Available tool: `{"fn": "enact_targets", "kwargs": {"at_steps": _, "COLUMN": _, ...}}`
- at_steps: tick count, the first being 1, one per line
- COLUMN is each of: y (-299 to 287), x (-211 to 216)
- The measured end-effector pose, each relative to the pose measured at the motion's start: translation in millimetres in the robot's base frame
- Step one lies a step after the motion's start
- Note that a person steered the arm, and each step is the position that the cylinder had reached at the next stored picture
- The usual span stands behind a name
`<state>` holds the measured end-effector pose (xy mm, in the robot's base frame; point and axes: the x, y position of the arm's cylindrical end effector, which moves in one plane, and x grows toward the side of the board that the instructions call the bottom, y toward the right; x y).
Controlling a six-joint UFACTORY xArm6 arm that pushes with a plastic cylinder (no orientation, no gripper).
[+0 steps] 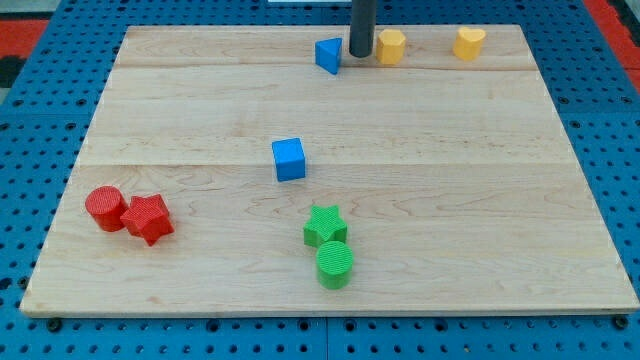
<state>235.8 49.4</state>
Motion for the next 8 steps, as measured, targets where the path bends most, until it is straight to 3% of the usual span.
{"fn": "enact_targets", "kwargs": {"at_steps": 2, "y": 136, "x": -2}}
{"fn": "enact_targets", "kwargs": {"at_steps": 3, "y": 128, "x": 8}}
{"fn": "enact_targets", "kwargs": {"at_steps": 4, "y": 118, "x": 62}}
{"fn": "enact_targets", "kwargs": {"at_steps": 5, "y": 204, "x": 76}}
{"fn": "enact_targets", "kwargs": {"at_steps": 6, "y": 245, "x": 18}}
{"fn": "enact_targets", "kwargs": {"at_steps": 7, "y": 244, "x": -19}}
{"fn": "enact_targets", "kwargs": {"at_steps": 8, "y": 246, "x": -33}}
